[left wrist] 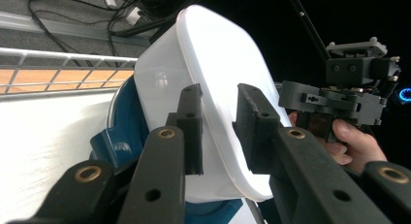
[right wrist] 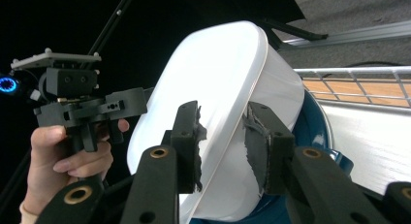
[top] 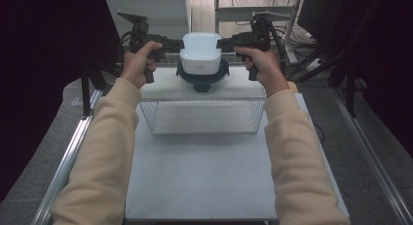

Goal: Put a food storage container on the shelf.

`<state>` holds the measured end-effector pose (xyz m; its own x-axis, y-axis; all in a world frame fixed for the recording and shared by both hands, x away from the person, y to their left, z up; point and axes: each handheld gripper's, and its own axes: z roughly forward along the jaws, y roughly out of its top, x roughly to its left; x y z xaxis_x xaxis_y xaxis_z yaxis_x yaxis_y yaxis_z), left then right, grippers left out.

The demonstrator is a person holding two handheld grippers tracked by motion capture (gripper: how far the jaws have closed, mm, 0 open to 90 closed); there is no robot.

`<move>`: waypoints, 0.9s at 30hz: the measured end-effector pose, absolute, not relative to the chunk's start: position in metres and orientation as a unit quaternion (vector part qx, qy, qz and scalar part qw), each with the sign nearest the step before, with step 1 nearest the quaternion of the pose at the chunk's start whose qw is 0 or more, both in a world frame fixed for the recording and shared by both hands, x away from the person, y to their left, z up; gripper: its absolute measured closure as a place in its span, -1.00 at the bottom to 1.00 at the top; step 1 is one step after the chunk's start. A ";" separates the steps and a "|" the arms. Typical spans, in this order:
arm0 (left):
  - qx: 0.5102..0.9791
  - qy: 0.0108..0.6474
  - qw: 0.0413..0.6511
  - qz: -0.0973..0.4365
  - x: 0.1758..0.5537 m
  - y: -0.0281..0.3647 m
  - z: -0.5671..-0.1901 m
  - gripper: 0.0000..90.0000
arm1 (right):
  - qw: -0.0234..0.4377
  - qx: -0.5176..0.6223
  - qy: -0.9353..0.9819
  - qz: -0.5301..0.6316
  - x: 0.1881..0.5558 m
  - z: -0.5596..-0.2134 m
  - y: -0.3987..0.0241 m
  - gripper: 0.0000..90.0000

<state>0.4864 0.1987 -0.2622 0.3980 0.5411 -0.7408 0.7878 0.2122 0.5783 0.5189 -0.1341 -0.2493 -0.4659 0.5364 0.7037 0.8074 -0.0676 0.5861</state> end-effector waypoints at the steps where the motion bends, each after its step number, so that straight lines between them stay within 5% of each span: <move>1: 0.618 0.538 0.563 -0.110 0.486 0.199 -0.262 0.59 | 0.127 -0.501 -0.671 -0.532 0.519 -0.249 -0.134 0.46; 10: 0.620 0.532 0.566 -0.109 0.484 0.197 -0.264 0.55 | 0.133 -0.502 -0.674 -0.525 0.521 -0.250 -0.135 0.43; 15: 0.629 0.532 0.561 -0.075 0.479 0.192 -0.260 0.15 | 0.123 -0.491 -0.678 -0.533 0.519 -0.248 -0.135 0.05; 18: 0.632 0.524 0.570 -0.039 0.470 0.198 -0.254 -0.15 | 0.079 -0.476 -0.686 -0.545 0.509 -0.239 -0.139 -0.20; 27: 0.678 0.482 0.551 0.067 0.418 0.204 -0.253 -0.37 | -0.001 -0.402 -0.740 -0.538 0.467 -0.238 -0.164 -0.30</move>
<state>0.4181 0.2037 -0.2527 0.5259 0.7281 -0.4397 0.5796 0.0716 0.8118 0.4668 -0.1641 -0.2377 -0.6760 0.5968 0.4322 0.5952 0.0965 0.7978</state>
